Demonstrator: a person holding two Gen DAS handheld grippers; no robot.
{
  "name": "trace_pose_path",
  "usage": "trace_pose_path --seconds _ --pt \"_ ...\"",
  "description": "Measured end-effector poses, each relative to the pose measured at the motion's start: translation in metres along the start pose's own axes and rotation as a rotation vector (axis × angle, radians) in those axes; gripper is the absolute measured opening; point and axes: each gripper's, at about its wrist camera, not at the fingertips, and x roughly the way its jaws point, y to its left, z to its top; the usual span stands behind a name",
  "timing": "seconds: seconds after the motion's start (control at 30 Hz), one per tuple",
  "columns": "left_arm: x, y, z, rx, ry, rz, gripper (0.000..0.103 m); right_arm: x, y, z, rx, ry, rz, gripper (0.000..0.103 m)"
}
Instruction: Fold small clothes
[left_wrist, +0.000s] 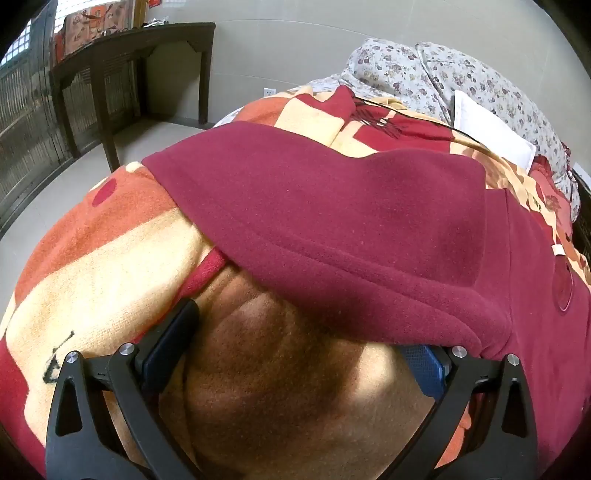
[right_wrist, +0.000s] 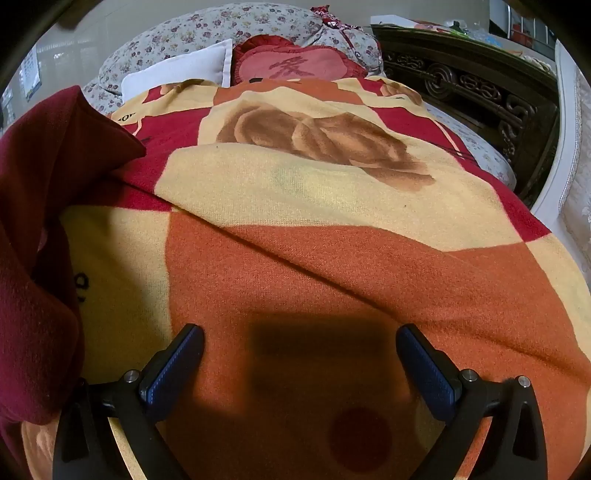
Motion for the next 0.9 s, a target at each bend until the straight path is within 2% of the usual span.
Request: trace_pose_path --seconds 0.37,0.53,0.67,0.9 --pt "0.0 0.0 0.0 -0.005 0.002 0.006 0.103 -0.003 0.0 0.0 0.0 0.0 0.0 0.103" --pt "0.001 -0.006 0.008 0.049 0.069 0.022 0.103 -0.002 0.0 0.001 -0.005 0.0 -0.005 0.103" --pt "-0.022 -0.021 0.001 0.141 0.071 0.042 0.103 -0.003 -0.002 0.0 -0.004 0.0 -0.001 0.103" --pt "-0.076 -0.051 -0.019 0.202 0.034 -0.02 0.103 -0.004 -0.001 0.002 -0.002 0.028 0.006 0.103"
